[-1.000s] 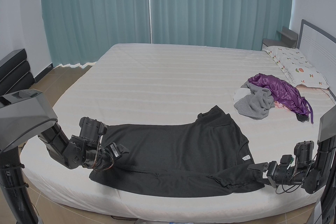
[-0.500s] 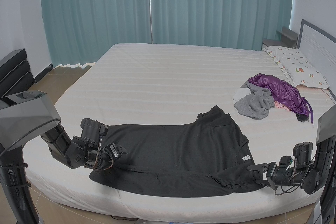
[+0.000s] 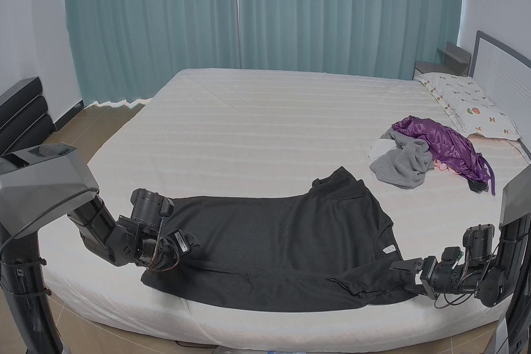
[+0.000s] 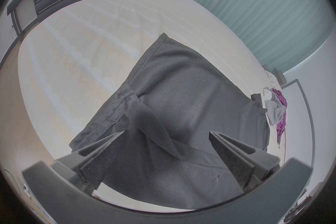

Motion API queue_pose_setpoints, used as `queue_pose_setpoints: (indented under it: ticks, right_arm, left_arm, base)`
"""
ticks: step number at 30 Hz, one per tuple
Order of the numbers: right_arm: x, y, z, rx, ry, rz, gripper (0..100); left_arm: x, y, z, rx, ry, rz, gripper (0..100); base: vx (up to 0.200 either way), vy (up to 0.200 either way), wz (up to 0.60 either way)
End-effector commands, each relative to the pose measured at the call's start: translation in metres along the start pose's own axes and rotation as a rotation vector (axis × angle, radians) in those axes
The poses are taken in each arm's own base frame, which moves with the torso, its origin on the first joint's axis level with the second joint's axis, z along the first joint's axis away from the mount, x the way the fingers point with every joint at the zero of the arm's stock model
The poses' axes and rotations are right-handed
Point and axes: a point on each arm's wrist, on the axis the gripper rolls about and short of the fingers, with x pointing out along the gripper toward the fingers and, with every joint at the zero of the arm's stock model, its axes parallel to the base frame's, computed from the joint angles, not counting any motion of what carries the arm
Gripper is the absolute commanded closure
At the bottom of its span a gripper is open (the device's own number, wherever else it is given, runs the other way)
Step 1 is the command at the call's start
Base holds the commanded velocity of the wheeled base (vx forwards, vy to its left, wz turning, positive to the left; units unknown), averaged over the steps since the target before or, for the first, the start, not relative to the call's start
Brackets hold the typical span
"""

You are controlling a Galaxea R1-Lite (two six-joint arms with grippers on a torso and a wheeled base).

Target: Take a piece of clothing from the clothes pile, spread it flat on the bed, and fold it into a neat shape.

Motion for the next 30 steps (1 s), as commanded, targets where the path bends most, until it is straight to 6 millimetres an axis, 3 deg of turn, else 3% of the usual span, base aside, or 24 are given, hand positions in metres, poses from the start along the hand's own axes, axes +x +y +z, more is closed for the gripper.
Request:
queue_pose_setpoints:
  ticks: [1, 6, 9, 17, 21, 27, 30]
  right_arm:
    - [-0.002, -0.002, -0.004, 0.009, 0.012, -0.011, 0]
    - [-0.002, -0.001, -0.004, 0.008, 0.012, -0.010, 0]
    - [-0.002, -0.001, -0.004, 0.008, 0.012, -0.010, 0]
    - [-0.002, -0.001, -0.004, 0.008, 0.012, -0.010, 0]
    - [-0.002, -0.002, -0.004, 0.008, 0.011, -0.010, 0]
    - [-0.002, -0.002, -0.004, 0.011, 0.012, -0.011, 0]
    - [-0.002, -0.002, -0.004, 0.011, 0.012, -0.011, 0]
  left_arm:
    - [0.012, -0.001, 0.007, -0.017, -0.022, 0.008, 0]
    - [0.020, -0.006, 0.025, -0.048, -0.084, -0.001, 0]
    - [0.028, -0.017, 0.042, -0.173, -0.202, -0.058, 0]
    - [0.043, -0.007, 0.058, -0.287, -0.311, -0.147, 0]
    - [0.038, 0.000, 0.058, -0.304, -0.304, -0.140, 0]
    - [0.005, 0.018, 0.057, -0.257, -0.174, -0.237, 0]
    - [0.004, 0.027, 0.057, -0.206, -0.154, -0.240, 0]
  base:
    - [0.000, 0.000, 0.00]
    - [0.000, 0.000, 0.00]
    - [0.000, 0.000, 0.00]
    - [0.000, 0.000, 0.00]
    - [0.000, 0.000, 0.00]
    - [0.000, 0.000, 0.00]
    - [0.000, 0.000, 0.00]
